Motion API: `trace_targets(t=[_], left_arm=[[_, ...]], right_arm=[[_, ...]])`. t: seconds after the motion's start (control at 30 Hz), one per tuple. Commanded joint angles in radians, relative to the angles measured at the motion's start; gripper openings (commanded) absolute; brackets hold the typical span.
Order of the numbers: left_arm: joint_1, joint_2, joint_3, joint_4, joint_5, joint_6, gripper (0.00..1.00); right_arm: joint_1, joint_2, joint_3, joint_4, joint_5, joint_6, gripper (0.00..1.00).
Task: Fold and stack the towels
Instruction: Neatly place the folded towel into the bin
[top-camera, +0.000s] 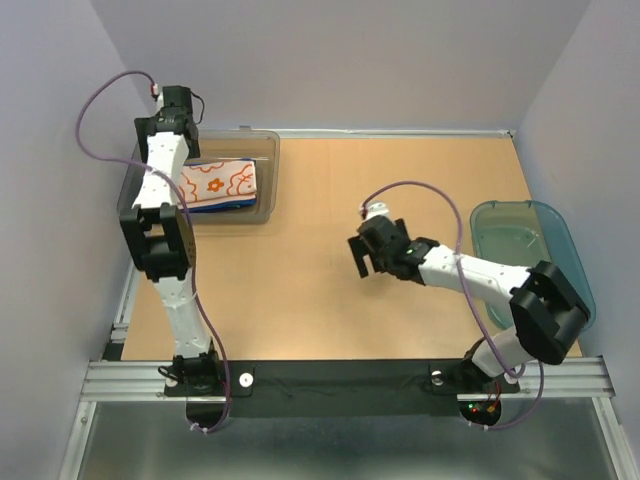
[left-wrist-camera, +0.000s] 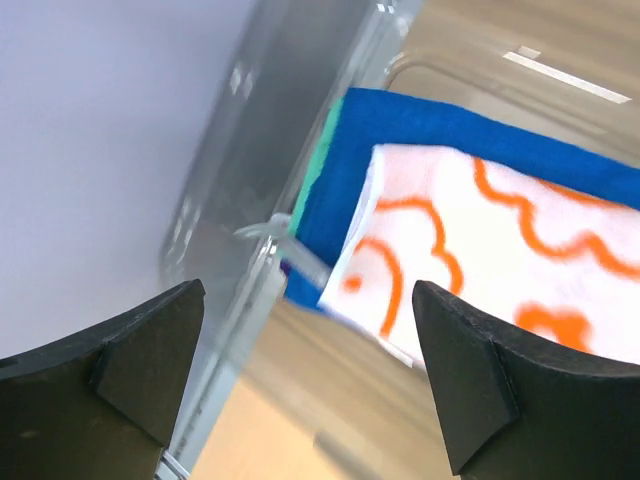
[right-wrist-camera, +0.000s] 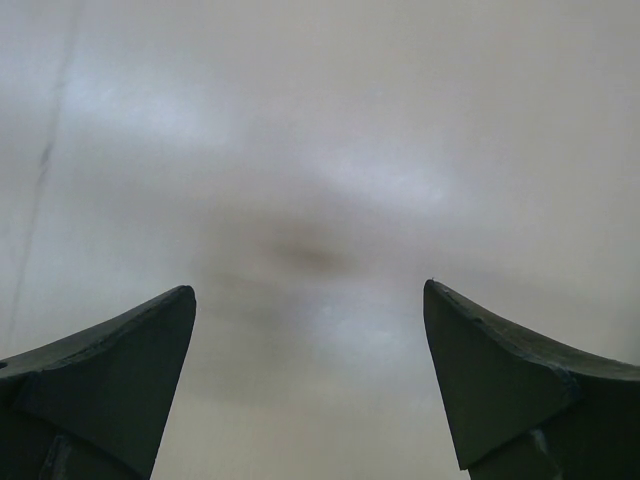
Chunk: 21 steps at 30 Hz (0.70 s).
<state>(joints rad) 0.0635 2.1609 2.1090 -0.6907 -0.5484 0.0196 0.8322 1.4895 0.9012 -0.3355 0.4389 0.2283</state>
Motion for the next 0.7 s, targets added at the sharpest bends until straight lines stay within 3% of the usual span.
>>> trace_targets(t=[0.0,0.07,0.2,0.47,0.67], left_arm=[[0.007,-0.336,-0.171,0.1,0.14,-0.102,0.97],[0.001,-0.488,-0.325,0.138,0.226,-0.118,0.97],[-0.013,-0.783,-0.614,0.304,0.422,-0.141,0.97],[-0.027,-1.413,-0.983,0.439,0.573,-0.179,0.99],[-0.048,-1.711,-1.072,0.369,0.481,-0.219,0.99]], right_arm=[[-0.201,-0.127,0.053,-0.034,0.084,0.129,1.0],[-0.331,-0.187,0.045,-0.037,0.06,0.14,1.0],[-0.479,-0.337,0.03,-0.043,0.087,0.143,1.0],[-0.487,-0.696,-0.002,-0.057,0.256,0.103,1.0],[-0.487,-1.03,-0.064,-0.056,0.267,-0.018,1.0]])
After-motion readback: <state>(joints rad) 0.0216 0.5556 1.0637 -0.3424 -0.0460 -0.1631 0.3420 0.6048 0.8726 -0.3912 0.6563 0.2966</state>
